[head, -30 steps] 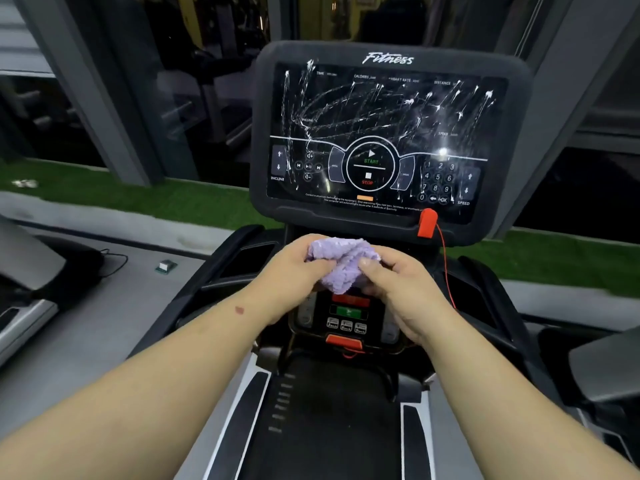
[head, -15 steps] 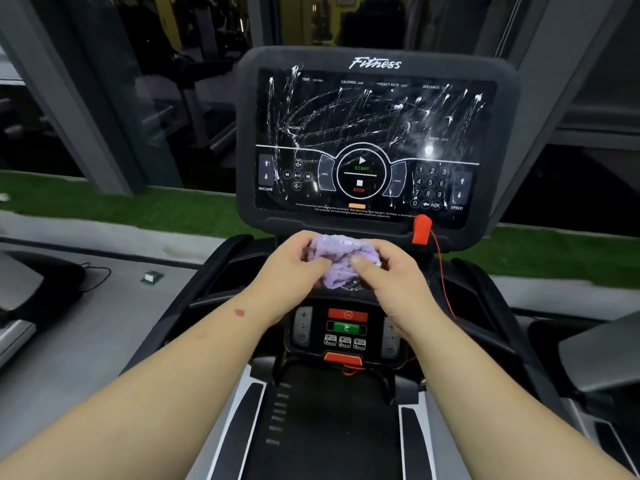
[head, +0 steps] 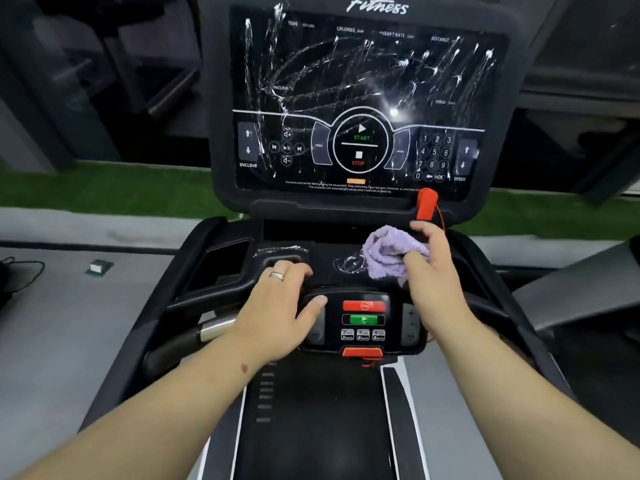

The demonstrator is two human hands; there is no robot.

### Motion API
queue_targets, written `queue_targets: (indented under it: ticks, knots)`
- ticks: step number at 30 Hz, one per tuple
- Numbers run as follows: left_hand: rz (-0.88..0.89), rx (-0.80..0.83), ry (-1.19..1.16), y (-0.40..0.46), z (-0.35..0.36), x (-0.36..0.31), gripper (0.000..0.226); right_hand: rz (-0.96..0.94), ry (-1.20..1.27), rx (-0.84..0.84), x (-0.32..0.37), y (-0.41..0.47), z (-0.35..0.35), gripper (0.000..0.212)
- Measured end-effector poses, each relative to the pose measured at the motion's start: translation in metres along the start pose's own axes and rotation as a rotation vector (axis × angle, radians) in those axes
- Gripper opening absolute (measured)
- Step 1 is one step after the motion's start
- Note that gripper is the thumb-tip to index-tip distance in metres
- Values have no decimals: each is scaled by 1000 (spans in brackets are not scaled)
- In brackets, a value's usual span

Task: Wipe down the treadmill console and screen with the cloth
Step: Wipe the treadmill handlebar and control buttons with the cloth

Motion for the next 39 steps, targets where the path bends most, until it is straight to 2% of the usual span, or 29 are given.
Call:
queue_targets:
  ticks: [2,6,8,12,14,16,18,23,28,31,34,37,39]
  knots:
    - [71,-4,103,0,5,0,53,-14,-44,22,1,0,1,52]
    - [131,-32,149,5,9,3,44,-120,-92,87,10,-7,6,49]
    - [149,-52,112,9,8,5,41,-161,-119,110,14,-7,6,43]
    - [96,-124,35,10,9,10,37,-162,-387,303,-3,4,10,21]
    - [92,-156,37,9,11,10,34,-126,-466,329,-11,12,4,29]
    - [102,-181,48,9,11,9,33,-202,-555,359,-7,17,7,44]
    - [118,-200,67,9,11,7,31,-298,-698,374,4,19,22,50]
    - [104,-237,86,8,9,6,33,-405,-838,550,27,13,61,21]
    - [85,-283,63,7,6,4,23,-149,-948,608,29,34,20,16]
    - [52,-308,57,6,5,3,18,-281,-1090,558,37,25,49,22]
    - [13,-330,40,7,4,3,15,-380,-1090,635,40,14,91,22]
    - [14,-325,35,8,3,3,13,-241,-1058,732,40,28,78,22]
    - [10,-319,47,8,2,2,12,-130,-1051,733,37,41,51,22]
Point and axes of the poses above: each hand's wrist, its own y-axis towards the middle knuckle, its own z-axis out of the palm, x = y × z, the point moved 4 cm from there along y, towards the middle knuckle, and after that the axes turned 14 degrees about z, right-handed, at the moved point
